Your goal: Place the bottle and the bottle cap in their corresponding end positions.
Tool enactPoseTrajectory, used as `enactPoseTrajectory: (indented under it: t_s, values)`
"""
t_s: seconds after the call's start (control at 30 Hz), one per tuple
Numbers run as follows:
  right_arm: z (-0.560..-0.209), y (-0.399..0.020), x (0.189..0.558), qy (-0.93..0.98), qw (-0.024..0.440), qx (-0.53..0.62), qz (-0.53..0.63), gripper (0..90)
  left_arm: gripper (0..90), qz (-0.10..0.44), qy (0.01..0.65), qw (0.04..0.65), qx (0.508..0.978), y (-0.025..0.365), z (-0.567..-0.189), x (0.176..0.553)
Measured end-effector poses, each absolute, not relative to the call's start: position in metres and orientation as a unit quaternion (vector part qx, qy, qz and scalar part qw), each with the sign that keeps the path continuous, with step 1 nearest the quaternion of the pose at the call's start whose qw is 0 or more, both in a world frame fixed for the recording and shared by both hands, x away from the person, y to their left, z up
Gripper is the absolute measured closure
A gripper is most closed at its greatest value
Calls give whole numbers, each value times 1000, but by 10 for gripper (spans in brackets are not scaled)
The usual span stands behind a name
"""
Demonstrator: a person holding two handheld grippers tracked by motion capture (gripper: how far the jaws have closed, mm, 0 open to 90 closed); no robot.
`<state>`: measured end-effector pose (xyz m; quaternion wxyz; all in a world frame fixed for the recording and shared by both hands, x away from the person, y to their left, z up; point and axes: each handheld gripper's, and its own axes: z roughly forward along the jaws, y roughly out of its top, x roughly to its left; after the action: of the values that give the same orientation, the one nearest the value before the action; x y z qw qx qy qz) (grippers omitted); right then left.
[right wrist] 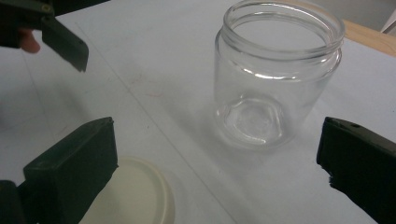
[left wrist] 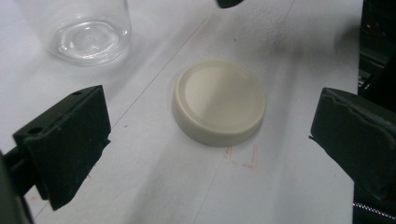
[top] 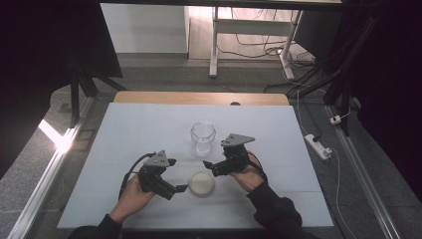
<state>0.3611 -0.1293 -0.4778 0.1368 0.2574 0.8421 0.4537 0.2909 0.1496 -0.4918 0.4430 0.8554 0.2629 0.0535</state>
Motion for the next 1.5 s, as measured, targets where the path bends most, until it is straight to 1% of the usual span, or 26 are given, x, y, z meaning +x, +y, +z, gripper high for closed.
enactPoseTrajectory:
  t_s: [0.13, 0.47, 1.0, 1.5]
  values:
    - [-474, -135, 350, 845, 146, 249, 450, 0, 0, 56, 272, 451, 849, 159, -489, 286]
    - [-469, -152, 324, 842, 144, 246, 458, 0, 0, 67, 293, 463, 834, 180, -484, 272]
    - [-472, -187, 298, 838, 146, 268, 452, 0, 0, 82, 330, 463, 818, 210, -485, 254]
    - [-476, -226, 276, 827, 168, 304, 442, 0, 1, 96, 365, 458, 805, 239, -490, 234]
